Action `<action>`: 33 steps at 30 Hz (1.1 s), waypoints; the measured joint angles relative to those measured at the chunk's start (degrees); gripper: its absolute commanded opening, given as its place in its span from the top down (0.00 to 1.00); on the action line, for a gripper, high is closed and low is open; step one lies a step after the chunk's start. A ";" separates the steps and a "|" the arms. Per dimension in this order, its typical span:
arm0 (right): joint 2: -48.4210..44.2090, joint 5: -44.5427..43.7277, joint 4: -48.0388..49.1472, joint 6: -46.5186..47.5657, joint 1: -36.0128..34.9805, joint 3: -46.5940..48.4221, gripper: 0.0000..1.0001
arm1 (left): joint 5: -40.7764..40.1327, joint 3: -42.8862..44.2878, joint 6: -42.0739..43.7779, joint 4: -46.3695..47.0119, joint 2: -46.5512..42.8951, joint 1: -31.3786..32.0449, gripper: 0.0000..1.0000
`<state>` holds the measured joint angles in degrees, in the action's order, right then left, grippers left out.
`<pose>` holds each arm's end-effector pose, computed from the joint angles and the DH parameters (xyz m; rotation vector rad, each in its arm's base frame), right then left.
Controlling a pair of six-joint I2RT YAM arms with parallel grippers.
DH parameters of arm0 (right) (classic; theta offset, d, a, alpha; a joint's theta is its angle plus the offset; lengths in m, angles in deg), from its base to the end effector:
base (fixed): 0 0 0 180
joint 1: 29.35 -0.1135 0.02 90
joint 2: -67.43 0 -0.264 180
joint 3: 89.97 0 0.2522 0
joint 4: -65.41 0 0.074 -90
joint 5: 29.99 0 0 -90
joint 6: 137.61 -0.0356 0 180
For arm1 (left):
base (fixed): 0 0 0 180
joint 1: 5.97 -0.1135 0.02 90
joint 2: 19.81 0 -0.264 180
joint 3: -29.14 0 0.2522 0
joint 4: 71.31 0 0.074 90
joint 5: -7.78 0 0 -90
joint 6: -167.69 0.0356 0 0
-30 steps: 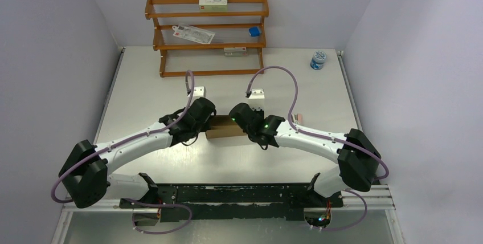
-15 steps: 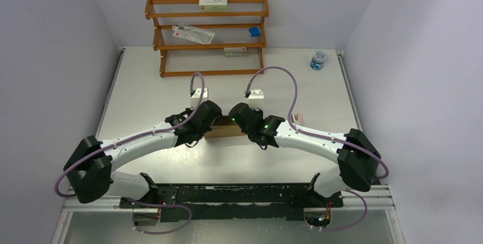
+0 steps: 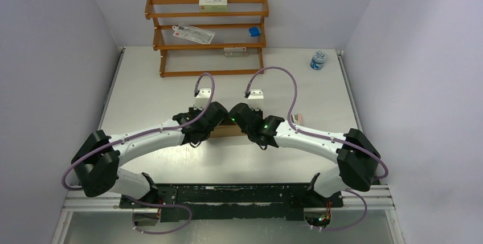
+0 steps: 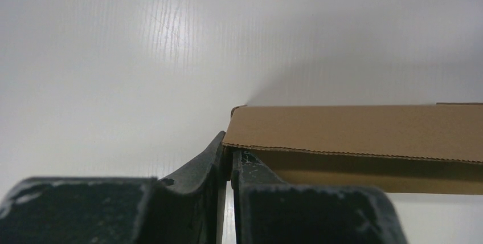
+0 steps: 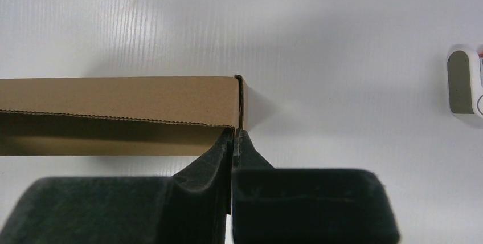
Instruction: Fold the paper box
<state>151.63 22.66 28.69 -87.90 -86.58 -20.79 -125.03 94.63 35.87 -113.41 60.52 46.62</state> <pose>0.1807 0.2408 0.2305 -0.0699 2.2452 0.0848 0.1857 -0.2030 0.2252 -0.0488 2.2346 0.1078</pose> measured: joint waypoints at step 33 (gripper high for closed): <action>-6.47 3.78 -2.16 0.59 0.07 -0.04 0.53 | 16.24 0.15 2.91 -3.63 -16.26 -9.07 0.35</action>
<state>145.16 26.45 26.53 -87.31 -86.52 -20.83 -108.79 94.78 38.78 -117.03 44.26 37.55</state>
